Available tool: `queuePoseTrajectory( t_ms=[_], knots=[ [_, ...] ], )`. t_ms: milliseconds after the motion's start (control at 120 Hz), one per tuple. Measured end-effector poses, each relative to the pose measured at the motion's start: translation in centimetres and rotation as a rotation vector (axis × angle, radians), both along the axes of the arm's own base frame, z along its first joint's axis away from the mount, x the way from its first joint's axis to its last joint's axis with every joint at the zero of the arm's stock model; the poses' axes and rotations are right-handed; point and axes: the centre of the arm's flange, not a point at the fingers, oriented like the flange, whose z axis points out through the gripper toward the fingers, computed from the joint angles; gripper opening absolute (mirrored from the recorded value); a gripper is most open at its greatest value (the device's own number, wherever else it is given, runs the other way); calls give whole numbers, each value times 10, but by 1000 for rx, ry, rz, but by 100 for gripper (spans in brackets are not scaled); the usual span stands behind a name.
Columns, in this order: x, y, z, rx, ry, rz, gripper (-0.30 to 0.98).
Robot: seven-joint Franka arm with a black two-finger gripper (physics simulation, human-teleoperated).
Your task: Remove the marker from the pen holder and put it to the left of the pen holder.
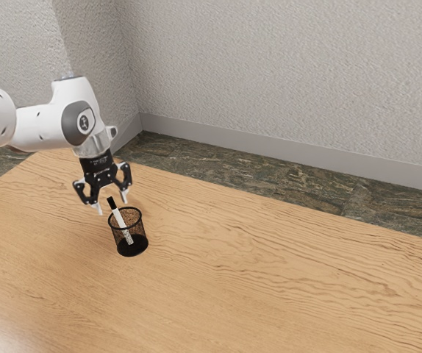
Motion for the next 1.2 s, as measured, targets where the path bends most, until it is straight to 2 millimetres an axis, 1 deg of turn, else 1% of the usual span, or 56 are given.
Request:
queuePoseTrajectory(
  t_ms=[142, 467, 675, 883, 950, 1033, 1133, 1200],
  knots=[
    [1, 0, -2, 5, -2, 10, 32],
    [2, -1, -7, 11, -11, 17, 14],
    [2, -1, -7, 13, -16, 17, 5],
    [2, -1, -5, 16, -21, 15, -2],
    [2, -1, 1, 17, -30, 14, -3],
    [2, -2, 19, 16, -56, 13, -4],
    [1, -3, 44, 20, -91, 6, -5],
    [0, -3, 66, 30, -118, -3, -6]
  ],
)
